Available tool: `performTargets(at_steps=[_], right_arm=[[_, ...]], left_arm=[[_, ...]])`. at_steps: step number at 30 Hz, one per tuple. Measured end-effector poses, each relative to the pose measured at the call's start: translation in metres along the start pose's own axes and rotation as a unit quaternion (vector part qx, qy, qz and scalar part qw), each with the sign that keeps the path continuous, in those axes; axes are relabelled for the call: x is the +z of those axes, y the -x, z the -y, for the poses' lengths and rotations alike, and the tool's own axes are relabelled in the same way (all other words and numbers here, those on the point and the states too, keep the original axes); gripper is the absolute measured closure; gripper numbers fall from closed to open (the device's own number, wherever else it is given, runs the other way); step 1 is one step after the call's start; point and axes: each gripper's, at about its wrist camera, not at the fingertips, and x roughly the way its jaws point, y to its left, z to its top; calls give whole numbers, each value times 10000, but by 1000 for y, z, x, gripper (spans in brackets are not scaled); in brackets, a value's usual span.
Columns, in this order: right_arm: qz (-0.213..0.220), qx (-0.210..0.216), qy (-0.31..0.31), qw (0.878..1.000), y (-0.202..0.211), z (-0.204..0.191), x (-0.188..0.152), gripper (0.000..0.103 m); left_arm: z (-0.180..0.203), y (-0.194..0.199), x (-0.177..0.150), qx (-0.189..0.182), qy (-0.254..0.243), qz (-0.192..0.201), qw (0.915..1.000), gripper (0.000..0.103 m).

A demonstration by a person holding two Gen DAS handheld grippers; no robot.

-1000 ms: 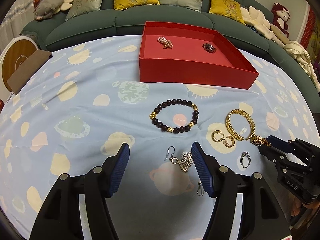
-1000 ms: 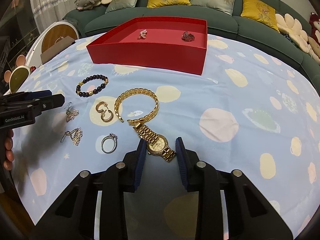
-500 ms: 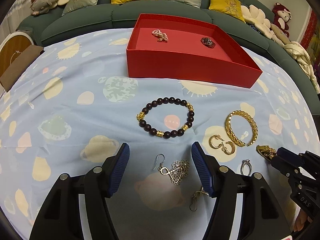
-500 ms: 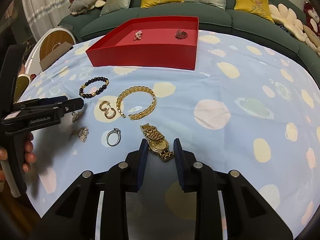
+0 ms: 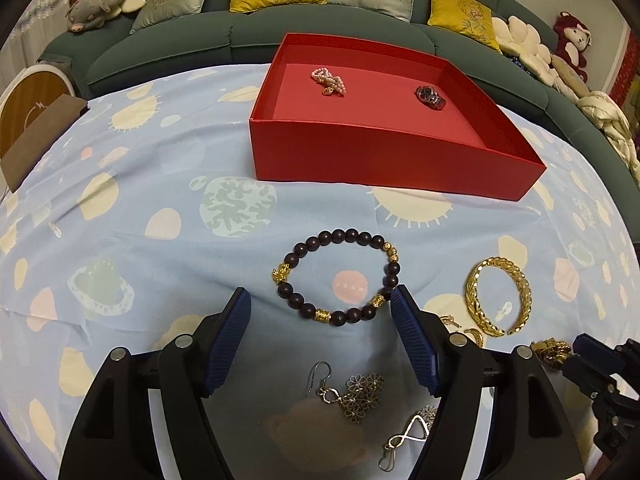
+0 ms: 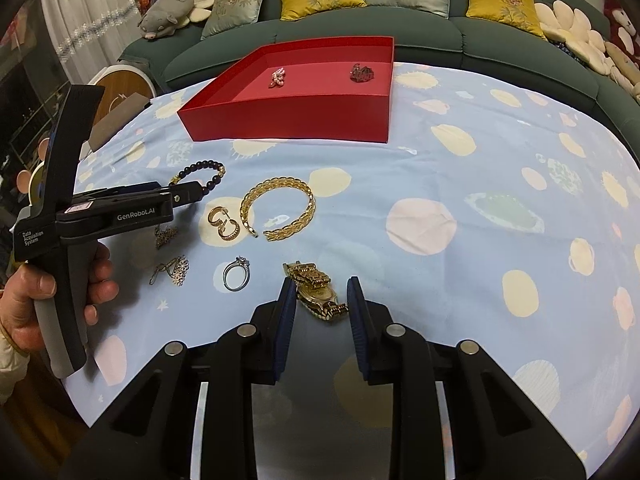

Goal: Organize jewelry
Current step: 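Grasp the gold watch with the right tool while the left tool grasps the black bead bracelet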

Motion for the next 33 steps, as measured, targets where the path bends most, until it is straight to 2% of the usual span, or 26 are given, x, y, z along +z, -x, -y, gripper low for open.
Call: performTargets(at_steps=[7,12,14,21,24,29,33], right_arm=[[14,64,-26,10000,4,3,-1,78],[-130,66,30,9999,2,-1,-7,78],[-218,90,26,9997,-1,-2,-10,78],[-306,77,50,9995,-9,-8,-11,78],[-312,103,69,9994,-10,-11,-10,78],[-305,135,65,9994,-11,-11,-10,78],[-298,158,52,9994,-11,-10,-10,78]], left_arm=[[10,33,-22,-229,-242,57,9994,33],[14,35,-37,-71,-593,42,9982,33],[10,30,-34,25,-591,32,9982,33],[-9,7,-11,-134,-40,-43,9999,33],[-3,-3,-4,-86,-223,9,9997,33],[10,-14,1,256,-566,169,9979,33],[15,-16,3,246,-590,219,9977,34]])
